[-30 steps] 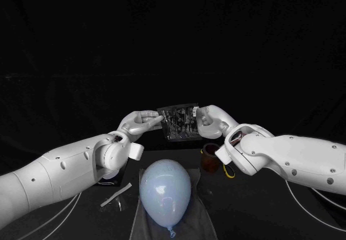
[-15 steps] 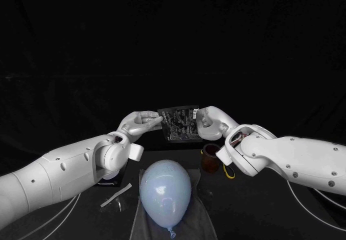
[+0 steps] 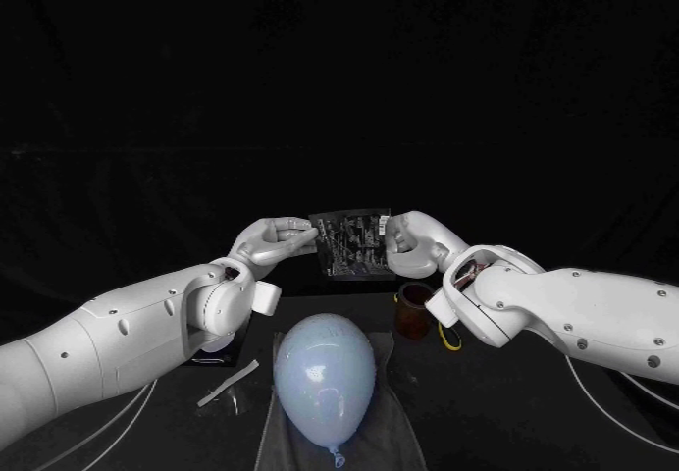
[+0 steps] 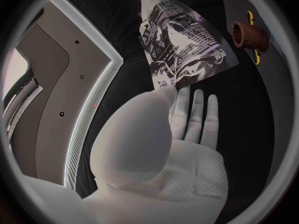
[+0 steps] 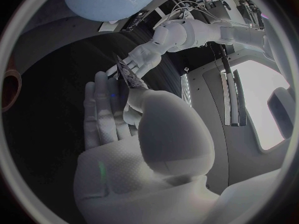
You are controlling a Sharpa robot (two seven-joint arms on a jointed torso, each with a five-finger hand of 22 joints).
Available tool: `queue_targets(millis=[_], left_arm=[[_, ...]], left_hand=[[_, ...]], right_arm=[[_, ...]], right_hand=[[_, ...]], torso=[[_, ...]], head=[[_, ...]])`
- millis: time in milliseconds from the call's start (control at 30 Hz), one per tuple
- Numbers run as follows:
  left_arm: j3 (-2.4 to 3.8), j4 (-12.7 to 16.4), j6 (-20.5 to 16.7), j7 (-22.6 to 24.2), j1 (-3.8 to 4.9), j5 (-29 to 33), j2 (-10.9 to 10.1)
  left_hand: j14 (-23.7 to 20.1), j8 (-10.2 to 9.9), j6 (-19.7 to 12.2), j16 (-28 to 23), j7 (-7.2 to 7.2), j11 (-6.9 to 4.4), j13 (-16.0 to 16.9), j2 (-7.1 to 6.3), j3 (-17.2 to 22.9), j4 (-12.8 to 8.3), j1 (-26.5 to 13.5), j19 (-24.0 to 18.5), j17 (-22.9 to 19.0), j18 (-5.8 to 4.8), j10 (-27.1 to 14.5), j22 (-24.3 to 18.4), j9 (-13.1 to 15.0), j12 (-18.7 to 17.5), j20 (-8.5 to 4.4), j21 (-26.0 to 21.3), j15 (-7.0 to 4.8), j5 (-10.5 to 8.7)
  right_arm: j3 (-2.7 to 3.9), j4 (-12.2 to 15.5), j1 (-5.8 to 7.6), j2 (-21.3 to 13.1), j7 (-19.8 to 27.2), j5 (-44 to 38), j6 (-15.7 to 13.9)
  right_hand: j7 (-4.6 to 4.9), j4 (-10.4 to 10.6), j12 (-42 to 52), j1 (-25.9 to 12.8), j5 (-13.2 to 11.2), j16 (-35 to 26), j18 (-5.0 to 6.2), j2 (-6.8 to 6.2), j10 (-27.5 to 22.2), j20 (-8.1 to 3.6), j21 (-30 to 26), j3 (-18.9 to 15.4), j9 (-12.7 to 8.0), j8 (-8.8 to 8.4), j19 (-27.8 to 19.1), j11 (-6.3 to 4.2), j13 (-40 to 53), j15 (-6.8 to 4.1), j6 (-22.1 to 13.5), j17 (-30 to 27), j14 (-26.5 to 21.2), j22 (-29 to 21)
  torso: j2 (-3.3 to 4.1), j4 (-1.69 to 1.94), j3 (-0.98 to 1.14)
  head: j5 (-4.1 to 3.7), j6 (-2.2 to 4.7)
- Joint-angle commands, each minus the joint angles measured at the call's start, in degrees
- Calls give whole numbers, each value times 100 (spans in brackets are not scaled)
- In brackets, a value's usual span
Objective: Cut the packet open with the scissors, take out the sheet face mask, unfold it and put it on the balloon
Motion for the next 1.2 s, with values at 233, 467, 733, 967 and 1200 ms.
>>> queue_targets(millis=[233,467,733,967,1200], left_arm=[[13,0,172,1,12,69,-17],[12,42,771,-159,12,74,-25],[11,71,1331,-297,12,54,-32],[11,70,1440,-349,13,50,-36],[11,52,1374,-298,14,48,-14]], left_hand=[[-110,-99,-308,-151,213,107,-40,-154,32,43,-315,-68,-3,18,-260,-19,1295,-241,9,-64,77,10],[-213,-812,-1086,-301,418,414,-40,-922,-599,233,-947,-199,-14,-173,-1084,-26,919,-322,12,-59,238,18],[-256,-1179,-1417,-501,346,540,-20,-996,-1402,208,-1203,-177,-24,-392,-1409,-24,661,-299,3,-47,321,17],[-19,-1262,-1375,-545,392,503,-15,-776,-2032,191,-924,57,25,-399,-1466,-7,537,-282,-7,-19,271,17],[263,-1001,-703,-509,301,331,35,-288,-1920,62,-309,157,97,-329,-1053,-1,559,-130,-15,1,145,19]], right_arm=[[-1,-5,-1,5,149,215,214],[-1,-20,-1,26,272,432,128],[-1,-29,-2,57,364,577,49],[-1,-32,-2,84,400,629,41],[-1,-51,-2,131,350,640,167]], right_hand=[[61,-1470,-8,79,-62,21,-32,212,4,1,44,1582,34,6,7,-29,-13,-38,0,-42,10,22],[29,-1466,7,77,-63,49,0,238,74,1,81,1564,54,39,53,-61,-11,-71,51,-49,81,36],[13,-1467,9,74,-63,62,18,243,110,-1,104,1542,64,58,78,-77,-10,-88,82,-52,121,45],[3,-1469,10,74,-63,67,26,246,132,-1,114,1531,70,69,90,-86,-10,-97,100,-54,141,49],[1,-1470,10,74,-63,68,28,245,136,-2,117,1528,72,71,92,-88,-9,-99,105,-55,145,50]], torso=[[1,5,-5],[1,7,-5],[2,2,-4],[2,2,-3],[-3,0,-3]], head=[[-2,7],[10,18],[15,8],[13,3],[20,-4]])
